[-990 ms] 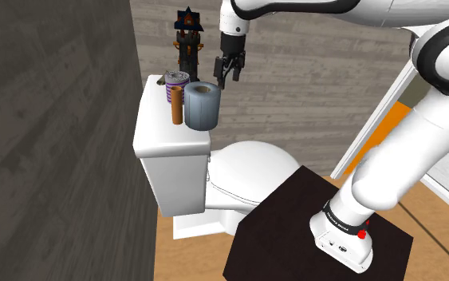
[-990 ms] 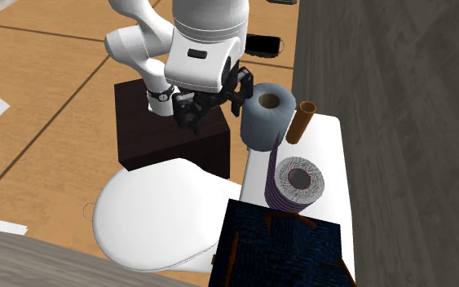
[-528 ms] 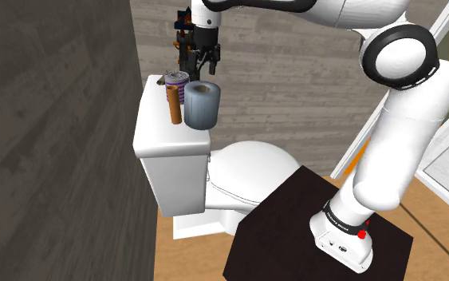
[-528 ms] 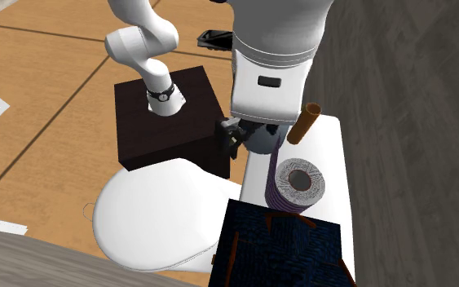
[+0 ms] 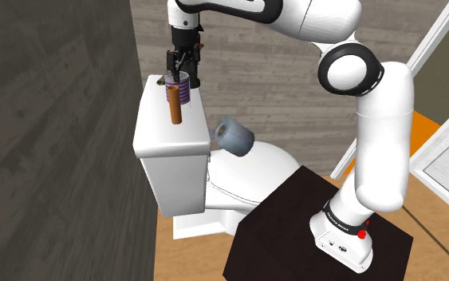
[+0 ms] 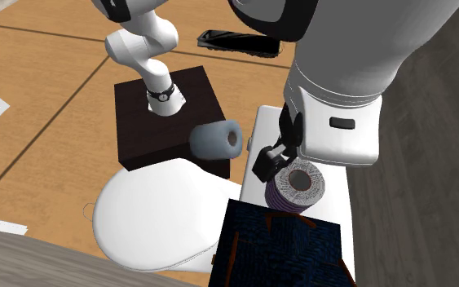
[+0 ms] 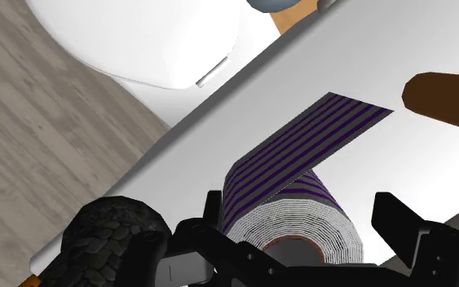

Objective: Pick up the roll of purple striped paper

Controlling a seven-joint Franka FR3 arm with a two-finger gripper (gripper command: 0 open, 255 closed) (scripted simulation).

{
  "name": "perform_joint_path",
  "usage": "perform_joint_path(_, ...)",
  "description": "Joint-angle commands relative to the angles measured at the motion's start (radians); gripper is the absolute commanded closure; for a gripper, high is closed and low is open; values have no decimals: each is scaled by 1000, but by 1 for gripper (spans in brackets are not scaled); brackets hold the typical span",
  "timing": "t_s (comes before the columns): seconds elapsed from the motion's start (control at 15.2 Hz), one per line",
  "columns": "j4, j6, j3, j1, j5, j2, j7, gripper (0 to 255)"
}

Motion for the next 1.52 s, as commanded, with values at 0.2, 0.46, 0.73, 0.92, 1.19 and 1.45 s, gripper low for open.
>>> perform_joint_path(0.2,-126,95,1,-12,6,-32,2,0)
perform_joint_path(0.46,-122,92,1,-11,6,-30,2,255)
perform_joint_path(0.73,-120,91,1,-11,6,-29,2,255)
perform_joint_path(0.92,-119,90,1,-11,6,-29,2,255)
perform_joint_path(1.19,-60,44,1,-6,3,-16,1,255)
perform_joint_path(1.45,46,-30,0,5,-3,15,0,255)
